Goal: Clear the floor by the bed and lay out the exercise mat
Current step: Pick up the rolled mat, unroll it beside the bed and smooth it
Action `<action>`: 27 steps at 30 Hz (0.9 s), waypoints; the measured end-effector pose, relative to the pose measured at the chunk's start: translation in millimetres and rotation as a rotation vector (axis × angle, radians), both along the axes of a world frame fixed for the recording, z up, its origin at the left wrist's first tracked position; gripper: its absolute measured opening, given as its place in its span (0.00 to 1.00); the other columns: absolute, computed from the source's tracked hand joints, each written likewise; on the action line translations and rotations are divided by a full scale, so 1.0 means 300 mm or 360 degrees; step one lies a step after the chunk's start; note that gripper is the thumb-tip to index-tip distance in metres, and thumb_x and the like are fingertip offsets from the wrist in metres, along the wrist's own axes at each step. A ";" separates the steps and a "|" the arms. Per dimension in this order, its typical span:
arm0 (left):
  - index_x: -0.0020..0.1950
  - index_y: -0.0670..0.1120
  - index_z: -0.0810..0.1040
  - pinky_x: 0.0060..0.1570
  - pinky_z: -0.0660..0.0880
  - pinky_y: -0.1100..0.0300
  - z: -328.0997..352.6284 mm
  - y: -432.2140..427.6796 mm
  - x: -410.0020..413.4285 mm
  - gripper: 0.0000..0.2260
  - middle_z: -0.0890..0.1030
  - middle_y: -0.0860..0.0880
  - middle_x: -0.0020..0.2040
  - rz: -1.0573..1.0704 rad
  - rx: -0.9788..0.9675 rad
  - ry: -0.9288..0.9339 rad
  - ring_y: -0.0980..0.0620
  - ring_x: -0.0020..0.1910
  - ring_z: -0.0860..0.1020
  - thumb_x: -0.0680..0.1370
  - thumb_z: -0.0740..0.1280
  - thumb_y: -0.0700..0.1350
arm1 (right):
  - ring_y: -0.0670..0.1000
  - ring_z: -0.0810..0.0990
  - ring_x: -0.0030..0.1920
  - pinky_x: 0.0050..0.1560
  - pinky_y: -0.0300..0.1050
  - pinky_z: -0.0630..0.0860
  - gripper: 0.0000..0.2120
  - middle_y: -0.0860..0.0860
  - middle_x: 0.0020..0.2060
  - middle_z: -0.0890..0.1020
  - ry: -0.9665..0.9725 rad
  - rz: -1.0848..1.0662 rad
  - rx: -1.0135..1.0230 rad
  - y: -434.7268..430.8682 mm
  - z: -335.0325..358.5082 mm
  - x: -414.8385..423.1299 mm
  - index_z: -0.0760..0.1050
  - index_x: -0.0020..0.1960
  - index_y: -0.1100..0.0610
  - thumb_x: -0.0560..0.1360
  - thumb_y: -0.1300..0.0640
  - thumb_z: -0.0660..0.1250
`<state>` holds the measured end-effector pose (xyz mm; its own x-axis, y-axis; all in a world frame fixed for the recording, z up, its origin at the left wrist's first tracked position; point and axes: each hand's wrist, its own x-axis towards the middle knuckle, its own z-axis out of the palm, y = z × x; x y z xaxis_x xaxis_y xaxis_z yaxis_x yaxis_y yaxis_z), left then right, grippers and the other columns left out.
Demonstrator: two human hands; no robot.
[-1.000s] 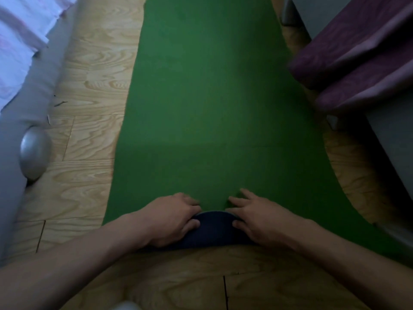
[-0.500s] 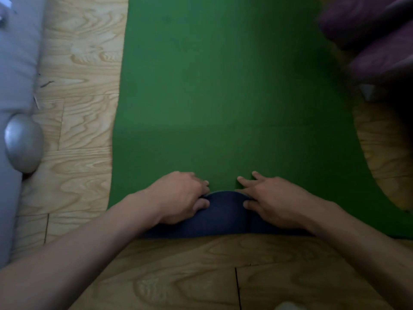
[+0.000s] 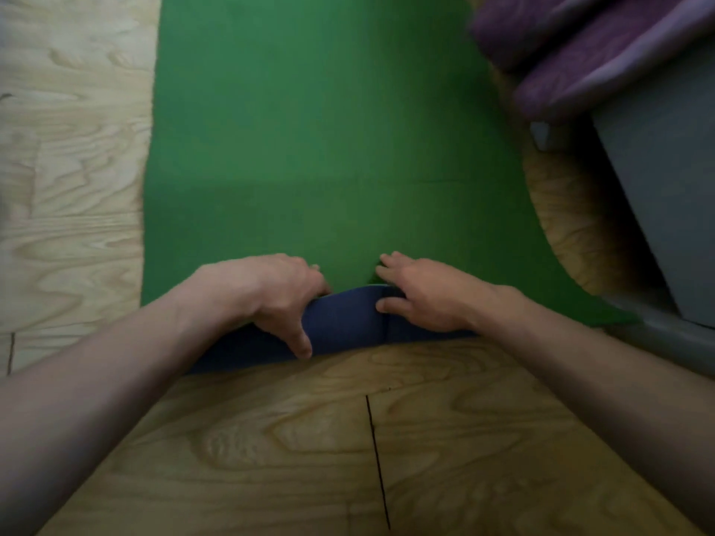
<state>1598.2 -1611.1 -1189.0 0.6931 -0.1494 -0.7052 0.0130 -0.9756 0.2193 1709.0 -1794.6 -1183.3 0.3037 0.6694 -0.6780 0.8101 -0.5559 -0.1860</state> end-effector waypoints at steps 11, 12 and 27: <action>0.59 0.40 0.77 0.74 0.45 0.60 -0.017 -0.090 -0.164 0.12 0.47 0.42 0.81 0.0312 -0.0235 0.0174 0.44 0.80 0.49 0.80 0.63 0.45 | 0.56 0.45 0.82 0.79 0.50 0.44 0.17 0.52 0.82 0.50 0.0422 0.0070 -0.0025 -0.132 -0.024 -0.071 0.76 0.68 0.53 0.81 0.60 0.63; 0.58 0.41 0.77 0.72 0.45 0.62 -0.007 -0.093 -0.156 0.10 0.48 0.43 0.81 0.0345 -0.0261 0.0214 0.45 0.80 0.49 0.80 0.63 0.45 | 0.56 0.46 0.82 0.78 0.48 0.43 0.16 0.53 0.82 0.50 0.0443 0.0063 -0.0047 -0.129 -0.019 -0.066 0.76 0.68 0.53 0.81 0.60 0.63; 0.78 0.56 0.61 0.78 0.54 0.53 0.091 -0.146 -0.211 0.42 0.56 0.52 0.81 0.0396 -0.0358 0.0236 0.54 0.79 0.57 0.69 0.48 0.75 | 0.50 0.39 0.82 0.80 0.57 0.42 0.49 0.48 0.82 0.43 0.0637 0.0122 -0.0322 -0.098 0.094 -0.125 0.50 0.81 0.42 0.65 0.23 0.51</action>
<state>1534.9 -1655.0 -1161.9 0.6203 -0.1520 -0.7695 0.2913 -0.8663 0.4059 1671.6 -1824.0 -1155.0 -0.0542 0.5218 -0.8514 0.7370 -0.5544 -0.3867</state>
